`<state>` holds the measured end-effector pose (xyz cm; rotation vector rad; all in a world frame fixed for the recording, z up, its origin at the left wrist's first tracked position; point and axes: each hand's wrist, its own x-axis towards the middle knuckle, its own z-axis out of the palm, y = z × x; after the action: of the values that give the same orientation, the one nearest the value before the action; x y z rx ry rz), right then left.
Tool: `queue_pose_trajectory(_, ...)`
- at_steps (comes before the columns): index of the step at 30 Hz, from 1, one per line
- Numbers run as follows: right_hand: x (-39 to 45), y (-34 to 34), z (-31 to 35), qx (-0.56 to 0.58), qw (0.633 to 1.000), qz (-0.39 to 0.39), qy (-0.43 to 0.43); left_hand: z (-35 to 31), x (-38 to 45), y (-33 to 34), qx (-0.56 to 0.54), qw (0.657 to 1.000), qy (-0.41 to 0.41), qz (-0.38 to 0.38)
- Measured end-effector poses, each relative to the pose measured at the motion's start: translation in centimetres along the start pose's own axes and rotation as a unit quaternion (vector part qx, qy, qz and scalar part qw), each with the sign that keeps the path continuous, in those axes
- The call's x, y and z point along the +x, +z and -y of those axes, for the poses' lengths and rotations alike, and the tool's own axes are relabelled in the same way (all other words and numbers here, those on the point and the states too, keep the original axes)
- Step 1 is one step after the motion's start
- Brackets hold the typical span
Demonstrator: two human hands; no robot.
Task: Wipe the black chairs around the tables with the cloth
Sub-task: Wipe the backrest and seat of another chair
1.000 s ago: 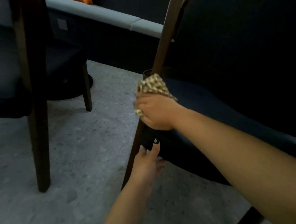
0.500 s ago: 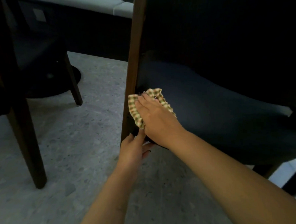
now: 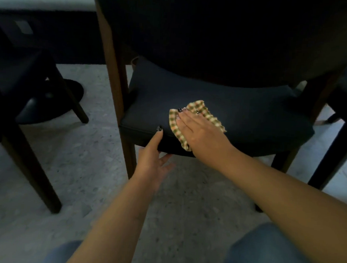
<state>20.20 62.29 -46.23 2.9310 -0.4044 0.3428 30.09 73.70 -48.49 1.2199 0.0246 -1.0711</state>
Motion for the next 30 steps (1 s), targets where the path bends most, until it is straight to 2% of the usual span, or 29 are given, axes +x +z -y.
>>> queue_pose_trajectory(3,-2.2,-0.6,-2.8,-0.015,0.999,-0.036,0.003,0.9,0.3,2.9,-0.013,0.999,-0.037,0.02)
queue_pose_trajectory(6,-5.3,-0.9,-6.3,-0.003,0.997,-0.079,0.008,1.7,1.1,4.9,-0.029,0.998,-0.051,-0.005)
queue_pose_trajectory(9,-8.9,-0.9,-10.0,-0.013,0.997,-0.075,0.025,2.7,1.6,5.5,-0.028,0.998,-0.045,-0.02)
queue_pose_trajectory(14,-12.6,-1.4,-15.3,-0.076,0.99,-0.039,0.108,3.3,2.4,4.4,0.037,0.999,-0.023,-0.003)
queue_pose_trajectory(16,-14.5,-1.7,-17.7,-0.085,0.977,-0.068,0.185,3.4,2.5,4.5,0.056,0.998,-0.018,-0.004)
queue_pose_trajectory(17,-15.6,-1.9,-18.8,-0.058,0.963,-0.118,0.235,3.5,2.5,4.5,0.057,0.998,-0.015,-0.008)
queue_pose_trajectory(19,-16.9,-2.1,-19.8,0.02,0.907,-0.229,0.352,3.7,2.5,4.8,0.047,0.999,-0.01,-0.02)
queue_pose_trajectory(21,-16.0,-1.4,-19.1,0.093,0.86,-0.252,0.433,3.8,2.6,4.9,0.035,0.999,-0.009,-0.025)
queue_pose_trajectory(24,-12.9,0.7,-15.9,0.233,0.799,-0.244,0.497,3.7,2.6,4.8,0.029,0.999,-0.009,-0.017)
queue_pose_trajectory(28,-10.8,1.3,-12.6,0.282,0.687,-0.375,0.554,3.5,2.5,4.5,0.034,0.999,-0.01,-0.011)
queue_pose_trajectory(30,-10.4,1.1,-11.2,0.281,0.681,-0.4,0.546,3.6,2.5,4.5,0.035,0.999,-0.011,-0.008)
